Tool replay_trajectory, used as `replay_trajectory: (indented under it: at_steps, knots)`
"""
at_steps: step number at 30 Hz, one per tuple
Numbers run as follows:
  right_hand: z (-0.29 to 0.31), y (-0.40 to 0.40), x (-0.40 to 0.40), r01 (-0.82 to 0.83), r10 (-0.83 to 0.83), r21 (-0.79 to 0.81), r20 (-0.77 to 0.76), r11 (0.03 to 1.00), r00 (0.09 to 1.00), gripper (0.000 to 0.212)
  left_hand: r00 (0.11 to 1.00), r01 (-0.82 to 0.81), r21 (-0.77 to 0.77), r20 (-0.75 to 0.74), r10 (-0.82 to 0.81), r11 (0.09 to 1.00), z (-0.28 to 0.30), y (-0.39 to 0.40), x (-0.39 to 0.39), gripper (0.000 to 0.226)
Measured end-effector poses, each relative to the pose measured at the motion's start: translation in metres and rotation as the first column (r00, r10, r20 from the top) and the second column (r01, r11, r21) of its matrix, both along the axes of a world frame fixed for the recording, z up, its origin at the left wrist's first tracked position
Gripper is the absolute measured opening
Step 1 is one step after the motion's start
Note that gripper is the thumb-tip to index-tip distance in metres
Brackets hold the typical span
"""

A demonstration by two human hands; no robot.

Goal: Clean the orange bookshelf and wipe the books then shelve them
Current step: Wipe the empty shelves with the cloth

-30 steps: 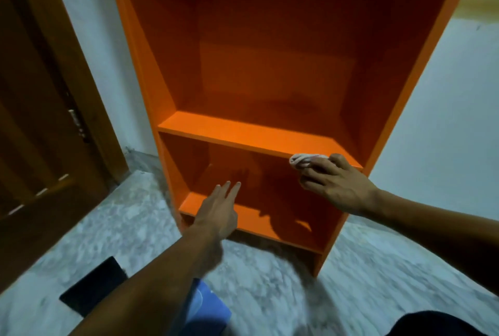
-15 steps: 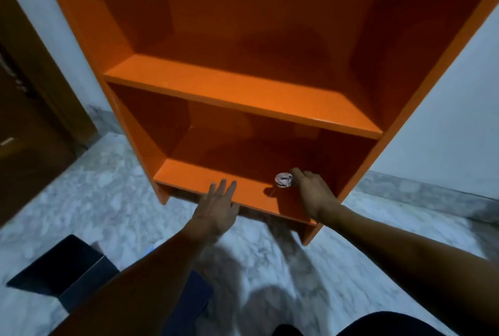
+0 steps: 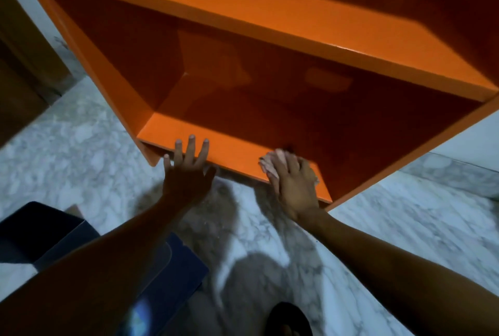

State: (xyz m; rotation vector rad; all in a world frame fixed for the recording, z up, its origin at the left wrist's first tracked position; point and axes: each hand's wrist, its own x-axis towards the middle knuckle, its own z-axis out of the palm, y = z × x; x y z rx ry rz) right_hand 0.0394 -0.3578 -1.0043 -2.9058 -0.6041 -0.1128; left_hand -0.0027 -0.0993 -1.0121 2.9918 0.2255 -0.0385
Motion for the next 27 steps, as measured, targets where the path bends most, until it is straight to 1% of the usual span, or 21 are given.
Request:
replay_trajectory:
  at_steps: [2, 4, 6, 7, 8, 9, 10, 11, 12, 13, 14, 15, 16, 18, 19, 21, 22, 24, 25, 27]
  knots:
    - [0.003, 0.016, -0.014, -0.202, 0.205, 0.061, -0.051, 0.977, 0.977, 0.054, 1.000, -0.009, -0.025, 0.015, 0.010, 1.000, 0.000, 0.000, -0.001, 0.069]
    - [0.012, 0.030, -0.028, -0.369, 0.379, 0.116, -0.081, 0.922, 0.922, 0.054, 1.000, -0.017, -0.062, 0.023, 0.018, 0.998, 0.001, 0.003, 0.001, 0.066]
    - [0.022, 0.039, -0.035, -0.450, 0.486, 0.225, -0.139, 0.864, 0.863, 0.048, 0.999, -0.031, -0.088, 0.034, 0.034, 0.996, 0.000, 0.010, 0.003, 0.066]
    - [0.026, 0.041, -0.034, -0.480, 0.523, 0.255, -0.136, 0.839, 0.841, 0.047, 0.998, -0.038, -0.097, 0.043, 0.043, 0.995, 0.000, 0.014, 0.005, 0.067]
    - [0.029, 0.042, -0.030, -0.491, 0.531, 0.266, -0.107, 0.830, 0.841, 0.050, 0.998, -0.048, -0.103, 0.035, 0.052, 0.994, 0.001, 0.018, 0.007, 0.068]
    - [0.031, 0.041, -0.021, -0.494, 0.521, 0.264, -0.043, 0.829, 0.852, 0.052, 0.997, -0.059, -0.101, 0.035, 0.063, 0.993, 0.001, 0.022, 0.009, 0.069]
    - [0.033, 0.039, -0.009, -0.450, 0.463, 0.282, 0.021, 0.847, 0.886, 0.055, 0.996, -0.074, -0.095, 0.034, 0.077, 0.993, 0.001, 0.026, 0.012, 0.070]
    - [0.032, 0.035, 0.009, -0.352, 0.350, 0.323, 0.067, 0.878, 0.934, 0.056, 0.996, -0.081, -0.090, 0.032, 0.084, 0.993, 0.001, 0.030, 0.014, 0.071]
    - [0.031, 0.027, 0.027, -0.210, 0.196, 0.364, 0.077, 0.907, 0.978, 0.056, 0.996, -0.084, -0.087, 0.022, 0.086, 0.993, 0.001, 0.031, 0.016, 0.071]
    - [0.028, 0.016, 0.045, -0.049, 0.038, 0.393, 0.036, 0.918, 0.999, 0.055, 0.996, -0.082, -0.075, 0.032, 0.085, 0.994, 0.000, 0.033, 0.017, 0.070]
    - [0.023, 0.005, 0.061, 0.105, -0.097, 0.393, -0.041, 0.914, 0.994, 0.054, 0.996, -0.081, -0.064, 0.039, 0.083, 0.995, 0.000, 0.033, 0.018, 0.070]
    - [0.017, -0.005, 0.074, 0.219, -0.182, 0.365, -0.132, 0.905, 0.974, 0.051, 0.996, -0.077, -0.062, 0.048, 0.080, 0.995, -0.002, 0.034, 0.019, 0.071]
    - [0.008, -0.011, 0.084, 0.277, -0.219, 0.314, -0.207, 0.908, 0.954, 0.049, 0.995, -0.082, -0.074, 0.042, 0.085, 0.994, -0.003, 0.034, 0.019, 0.071]
    - [-0.004, -0.012, 0.092, 0.294, -0.241, 0.234, -0.229, 0.927, 0.943, 0.060, 0.994, -0.088, -0.097, 0.053, 0.094, 0.991, -0.003, 0.033, 0.019, 0.071]
    - [-0.005, -0.008, 0.092, 0.311, -0.273, 0.196, -0.202, 0.930, 0.941, 0.062, 0.993, -0.090, -0.097, 0.066, 0.097, 0.991, -0.004, 0.034, 0.019, 0.071]
    - [-0.002, 0.005, 0.090, 0.374, -0.347, 0.199, -0.159, 0.906, 0.924, 0.058, 0.992, -0.093, -0.088, 0.077, 0.099, 0.992, -0.007, 0.033, 0.017, 0.070]
    - [0.000, 0.014, 0.086, 0.338, -0.325, 0.186, -0.096, 0.923, 0.941, 0.059, 0.991, -0.094, -0.082, 0.084, 0.101, 0.992, -0.010, 0.033, 0.018, 0.069]
    - [-0.004, 0.037, 0.075, 0.208, -0.211, 0.084, 0.033, 0.975, 0.977, 0.060, 0.989, -0.091, -0.100, 0.105, 0.101, 0.991, -0.010, 0.033, 0.018, 0.070]
    - [-0.003, 0.051, 0.068, 0.169, -0.172, 0.077, 0.029, 0.983, 0.985, 0.057, 0.985, -0.096, -0.111, 0.131, 0.110, 0.989, -0.010, 0.033, 0.019, 0.070]
    - [-0.004, 0.077, 0.058, 0.132, -0.131, 0.105, -0.016, 0.986, 0.991, 0.047, 0.986, -0.118, -0.107, 0.108, 0.130, 0.987, -0.009, 0.035, 0.021, 0.070]
